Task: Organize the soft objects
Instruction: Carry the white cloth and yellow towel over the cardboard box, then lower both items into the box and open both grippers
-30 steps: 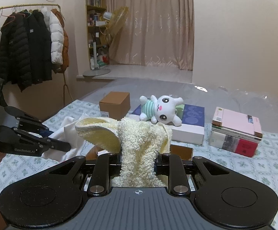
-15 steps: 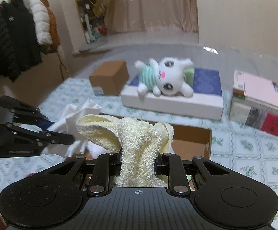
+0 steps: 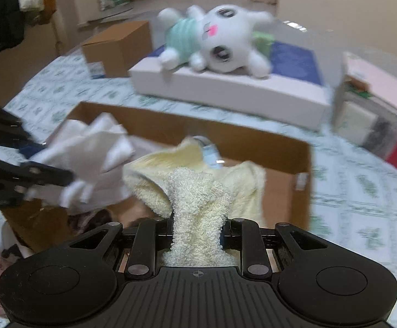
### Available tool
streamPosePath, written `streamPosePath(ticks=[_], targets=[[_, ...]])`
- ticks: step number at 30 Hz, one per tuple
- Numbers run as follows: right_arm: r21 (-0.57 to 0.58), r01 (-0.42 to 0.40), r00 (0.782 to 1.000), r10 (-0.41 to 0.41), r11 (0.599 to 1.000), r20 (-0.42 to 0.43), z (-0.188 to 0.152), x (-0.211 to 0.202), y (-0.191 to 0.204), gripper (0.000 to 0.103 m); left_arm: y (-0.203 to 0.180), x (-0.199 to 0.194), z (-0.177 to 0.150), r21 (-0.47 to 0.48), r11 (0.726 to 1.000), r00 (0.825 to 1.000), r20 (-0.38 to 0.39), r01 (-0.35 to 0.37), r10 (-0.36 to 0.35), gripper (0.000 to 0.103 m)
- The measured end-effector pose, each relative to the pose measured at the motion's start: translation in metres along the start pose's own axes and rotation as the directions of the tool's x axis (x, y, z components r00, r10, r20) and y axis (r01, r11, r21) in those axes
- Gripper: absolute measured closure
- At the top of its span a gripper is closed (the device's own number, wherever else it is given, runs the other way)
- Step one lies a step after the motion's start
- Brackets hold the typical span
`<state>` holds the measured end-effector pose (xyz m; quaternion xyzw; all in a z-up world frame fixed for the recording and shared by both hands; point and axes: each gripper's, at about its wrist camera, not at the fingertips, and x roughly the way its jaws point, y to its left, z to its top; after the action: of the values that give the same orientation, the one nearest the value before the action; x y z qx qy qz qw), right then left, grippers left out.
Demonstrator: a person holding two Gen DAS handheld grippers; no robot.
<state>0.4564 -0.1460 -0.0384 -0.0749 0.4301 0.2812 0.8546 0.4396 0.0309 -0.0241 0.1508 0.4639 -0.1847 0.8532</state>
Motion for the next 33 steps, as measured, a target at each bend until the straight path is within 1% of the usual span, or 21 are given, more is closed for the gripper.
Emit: streamPosePath(ticks=[2,5,8,11,16,24,28,29,33], targets=[[-0.008,-0.043,0.999,0.043,0.999,-0.017,0.001,0.009,0.006,0.079,-0.001,0.009,0.001,0.007,1.0,1.0,-0.014,0.01,-0.01,0.088],[-0.025,-0.07,0.996,0.069,0.997,-0.05,0.003,0.024,0.011,0.079,-0.004,0.022,0.003,0.032,0.999,0.999,-0.04,0.012,-0.011,0.088],[-0.046,-0.071,0.995,0.067,0.996,-0.074,0.004,0.033,0.012,0.079,-0.004,0.033,0.003,0.04,0.999,0.998,-0.06,0.013,-0.011,0.088],[-0.07,-0.07,0.994,0.064,0.995,-0.086,0.005,0.038,0.014,0.079,0.0,0.041,0.002,0.023,0.999,0.997,-0.077,0.024,-0.022,0.087],[-0.153,-0.05,0.995,0.035,0.987,-0.098,0.002,0.045,0.025,0.08,0.0,0.045,0.004,0.035,0.999,0.995,-0.096,0.023,-0.02,0.087],[-0.156,-0.054,0.994,0.038,0.986,-0.103,0.001,0.047,0.025,0.079,-0.003,0.047,0.009,0.067,0.998,0.992,-0.13,0.02,-0.011,0.085],[-0.159,-0.053,0.995,0.038,0.986,-0.093,0.001,0.047,0.025,0.079,0.001,0.051,0.009,0.04,0.999,0.99,-0.14,0.029,-0.024,0.084],[-0.163,-0.052,0.995,0.038,0.985,-0.09,0.0,0.047,0.025,0.079,0.001,0.051,0.009,0.04,0.999,0.99,-0.141,0.03,-0.024,0.084],[-0.147,-0.062,0.996,0.052,0.987,-0.071,-0.003,0.043,0.023,0.076,0.004,0.049,0.009,0.031,0.999,0.99,-0.142,0.021,-0.016,0.075]])
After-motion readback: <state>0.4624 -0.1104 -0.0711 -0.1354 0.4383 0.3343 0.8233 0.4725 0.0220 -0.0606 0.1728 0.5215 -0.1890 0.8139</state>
